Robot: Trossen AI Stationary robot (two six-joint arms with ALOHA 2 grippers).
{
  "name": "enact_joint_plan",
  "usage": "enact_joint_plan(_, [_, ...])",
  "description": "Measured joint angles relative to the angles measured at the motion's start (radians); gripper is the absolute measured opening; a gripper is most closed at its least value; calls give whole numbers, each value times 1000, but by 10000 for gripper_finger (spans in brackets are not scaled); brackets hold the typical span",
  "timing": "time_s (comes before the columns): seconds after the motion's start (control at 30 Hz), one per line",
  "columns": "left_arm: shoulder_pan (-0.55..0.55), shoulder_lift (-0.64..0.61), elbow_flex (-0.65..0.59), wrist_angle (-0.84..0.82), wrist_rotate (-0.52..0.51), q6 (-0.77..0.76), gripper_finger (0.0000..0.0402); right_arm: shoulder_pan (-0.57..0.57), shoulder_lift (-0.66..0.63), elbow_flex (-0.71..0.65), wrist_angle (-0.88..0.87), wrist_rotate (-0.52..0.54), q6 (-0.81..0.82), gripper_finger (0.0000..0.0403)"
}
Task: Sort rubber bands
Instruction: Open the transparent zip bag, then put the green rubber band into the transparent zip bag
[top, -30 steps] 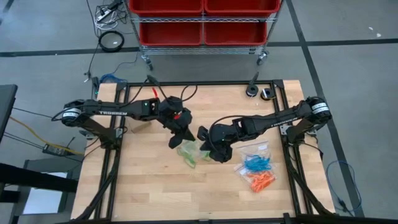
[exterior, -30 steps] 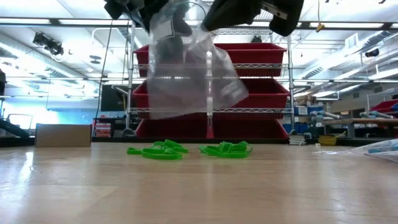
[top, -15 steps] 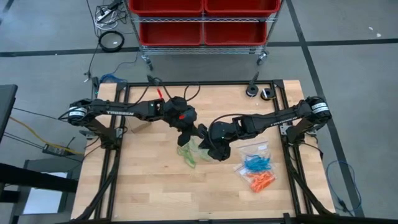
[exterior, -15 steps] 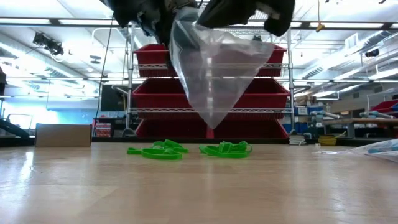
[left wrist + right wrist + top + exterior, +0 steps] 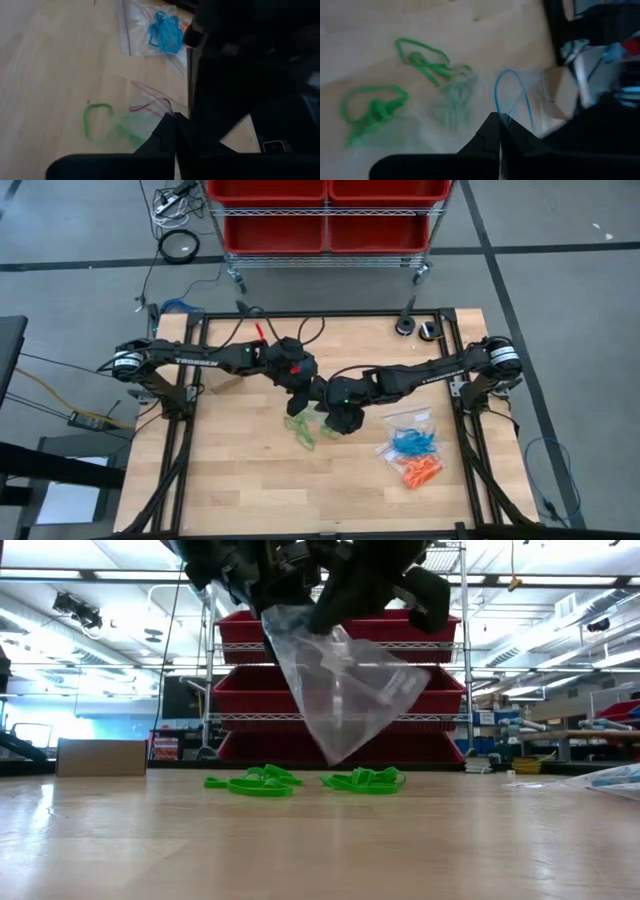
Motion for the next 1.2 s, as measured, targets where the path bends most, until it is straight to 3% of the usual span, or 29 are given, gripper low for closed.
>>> enact_joint_plan(0.27, [12, 1, 0, 37, -21, 3, 72, 23, 0, 1, 2, 141, -7, 0])
enact_joint_plan(0.6, [49, -128, 0, 46, -60, 106, 175, 1, -93, 1, 13, 157, 112, 0])
enact_joint_plan(0.77, [55, -220, 0, 48, -100, 138, 210, -14, -160, 1, 0, 141, 127, 0])
enact_joint_plan(1.0, [57, -290, 1, 91, -103, 130, 244, 6, -167, 1, -28, -14, 110, 0])
enact_joint_plan(1.2, [57, -296, 1, 44, -103, 119, 249, 23, -163, 0, -52, 11, 99, 0])
